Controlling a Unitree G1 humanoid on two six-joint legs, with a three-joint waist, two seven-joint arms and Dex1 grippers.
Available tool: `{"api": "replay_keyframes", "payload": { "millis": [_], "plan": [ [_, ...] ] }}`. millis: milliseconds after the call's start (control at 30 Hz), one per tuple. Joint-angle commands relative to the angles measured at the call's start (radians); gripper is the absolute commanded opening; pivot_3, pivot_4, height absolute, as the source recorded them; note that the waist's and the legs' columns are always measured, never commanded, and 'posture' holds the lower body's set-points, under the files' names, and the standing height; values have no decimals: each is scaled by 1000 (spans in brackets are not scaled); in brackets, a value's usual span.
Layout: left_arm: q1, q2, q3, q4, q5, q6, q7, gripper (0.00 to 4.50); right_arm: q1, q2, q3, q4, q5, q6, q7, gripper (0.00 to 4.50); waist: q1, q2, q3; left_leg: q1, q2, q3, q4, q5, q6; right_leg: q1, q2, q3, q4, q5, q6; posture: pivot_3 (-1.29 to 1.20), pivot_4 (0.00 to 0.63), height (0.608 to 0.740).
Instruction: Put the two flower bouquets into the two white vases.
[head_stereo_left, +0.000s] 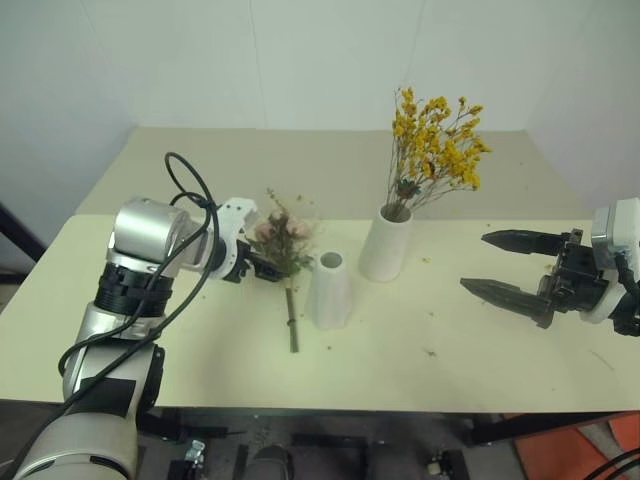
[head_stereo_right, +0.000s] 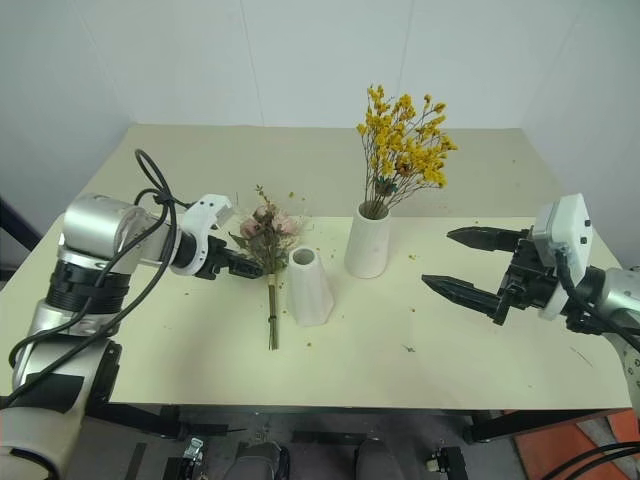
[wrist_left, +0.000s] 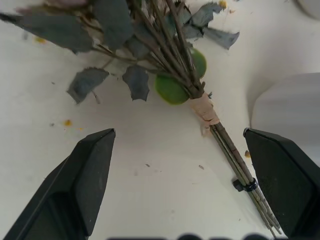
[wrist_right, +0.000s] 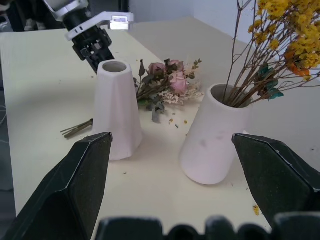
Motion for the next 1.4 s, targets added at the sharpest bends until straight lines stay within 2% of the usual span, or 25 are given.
{"api": "replay_keyframes", "payload": {
  "millis": [33, 267, 533, 933, 1067, 1400],
  "plan": [
    [-41, -33, 3, 35, -39, 5, 59, 4486, -21, -20, -22, -10, 11, -6, 12, 4500, 3, 0, 0, 0, 0, 0, 0, 0, 0, 0, 0, 0, 0, 0, 0, 0, 150, 740],
    [-68, -138, 31, 98, -41, 5, 178, 4486, -27, -16, -19, -10, 10, -10, 14, 4500, 5, 0, 0, -1, 0, 0, 0, 0, 0, 0, 0, 0, 0, 0, 0, 0, 150, 740],
    [-101, -197, 35, 158, -33, 5, 265, 4486, -16, -8, -35, -16, 13, -11, 12, 4500, 5, 0, 0, 0, -1, 0, 0, 0, 0, 0, -1, 0, 0, 0, 0, 0, 150, 740],
    [-76, -208, 14, 179, -167, 5, 394, 4486, -10, -3, -38, -13, 15, -14, 8, 4500, 5, 0, 0, 0, -1, 0, 0, 0, 0, 0, -1, 0, 0, 0, 0, 0, 150, 740],
    [-64, -206, 7, 174, -235, 5, 450, 3673, -16, -1, -34, -9, 14, -16, 6, 4500, 5, 0, 0, 0, -1, 0, 0, 0, 0, 0, -1, 0, 0, 0, 0, 0, 150, 740],
    [-47, -198, 37, 193, -347, 5, 611, 677, -11, 7, -38, -16, 16, -15, -1, 4500, 6, 0, 0, 0, -1, 0, 0, 0, 0, 0, -1, 0, 0, 0, 0, 0, 150, 740]
  ]
}}
